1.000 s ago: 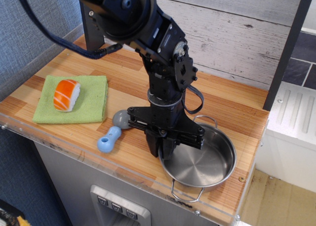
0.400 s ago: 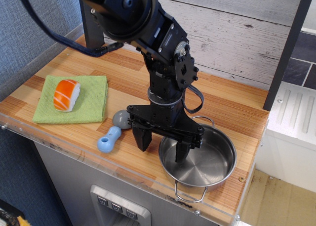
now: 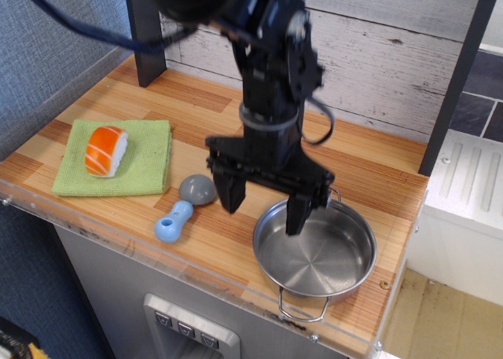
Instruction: Move the pot to the front right beside the scoop
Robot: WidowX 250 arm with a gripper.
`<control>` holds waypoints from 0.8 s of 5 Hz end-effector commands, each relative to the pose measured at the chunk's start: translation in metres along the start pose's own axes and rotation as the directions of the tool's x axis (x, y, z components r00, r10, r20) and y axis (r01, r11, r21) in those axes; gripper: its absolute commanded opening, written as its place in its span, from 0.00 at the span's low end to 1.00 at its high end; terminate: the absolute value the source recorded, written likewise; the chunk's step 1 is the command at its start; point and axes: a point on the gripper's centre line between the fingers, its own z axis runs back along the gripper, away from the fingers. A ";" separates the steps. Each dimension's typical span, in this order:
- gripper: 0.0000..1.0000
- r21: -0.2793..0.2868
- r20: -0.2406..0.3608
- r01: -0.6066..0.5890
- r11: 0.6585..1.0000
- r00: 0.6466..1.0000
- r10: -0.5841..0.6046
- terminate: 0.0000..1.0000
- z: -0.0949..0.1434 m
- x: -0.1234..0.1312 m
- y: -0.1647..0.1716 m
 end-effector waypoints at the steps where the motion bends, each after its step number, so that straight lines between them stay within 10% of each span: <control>1: 1.00 -0.008 0.085 0.003 1.000 0.996 -0.002 0.00 0.061 0.005 0.009; 4: 1.00 -0.012 0.110 -0.057 0.998 0.992 0.058 0.00 0.081 0.002 0.011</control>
